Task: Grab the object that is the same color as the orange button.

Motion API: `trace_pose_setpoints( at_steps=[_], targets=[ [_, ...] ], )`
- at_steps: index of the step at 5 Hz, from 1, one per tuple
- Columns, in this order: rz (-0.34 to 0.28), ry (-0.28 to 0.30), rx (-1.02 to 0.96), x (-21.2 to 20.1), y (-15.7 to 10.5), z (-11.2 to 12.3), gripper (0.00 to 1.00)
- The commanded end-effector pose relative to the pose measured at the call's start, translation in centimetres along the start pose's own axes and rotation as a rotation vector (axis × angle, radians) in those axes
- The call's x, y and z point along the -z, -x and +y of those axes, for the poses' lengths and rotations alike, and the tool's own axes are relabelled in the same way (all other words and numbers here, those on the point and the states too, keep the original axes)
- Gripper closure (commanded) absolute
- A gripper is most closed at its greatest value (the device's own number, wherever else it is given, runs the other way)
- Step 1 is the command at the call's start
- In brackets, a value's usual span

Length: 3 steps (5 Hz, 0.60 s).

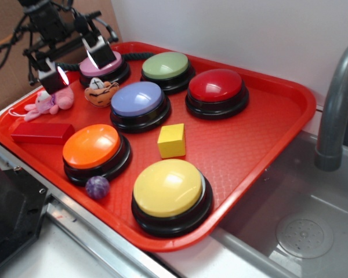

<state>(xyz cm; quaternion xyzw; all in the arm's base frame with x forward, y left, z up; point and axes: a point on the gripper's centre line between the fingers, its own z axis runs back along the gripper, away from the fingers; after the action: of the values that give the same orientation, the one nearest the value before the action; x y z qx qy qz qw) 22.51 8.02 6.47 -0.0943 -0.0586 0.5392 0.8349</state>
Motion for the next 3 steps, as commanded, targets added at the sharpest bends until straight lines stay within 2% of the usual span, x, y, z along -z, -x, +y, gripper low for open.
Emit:
trace_pose_setpoints(
  at_steps=[1,2,3],
  targets=[
    [-0.064,0.041,-0.052,2.0,-1.9,-0.3,0.00],
    [-0.081,0.013,-0.077,3.1,-2.2,-0.2,0.00],
    [-0.074,0.035,-0.081,3.5,-2.5,0.0,0.00]
  ],
)
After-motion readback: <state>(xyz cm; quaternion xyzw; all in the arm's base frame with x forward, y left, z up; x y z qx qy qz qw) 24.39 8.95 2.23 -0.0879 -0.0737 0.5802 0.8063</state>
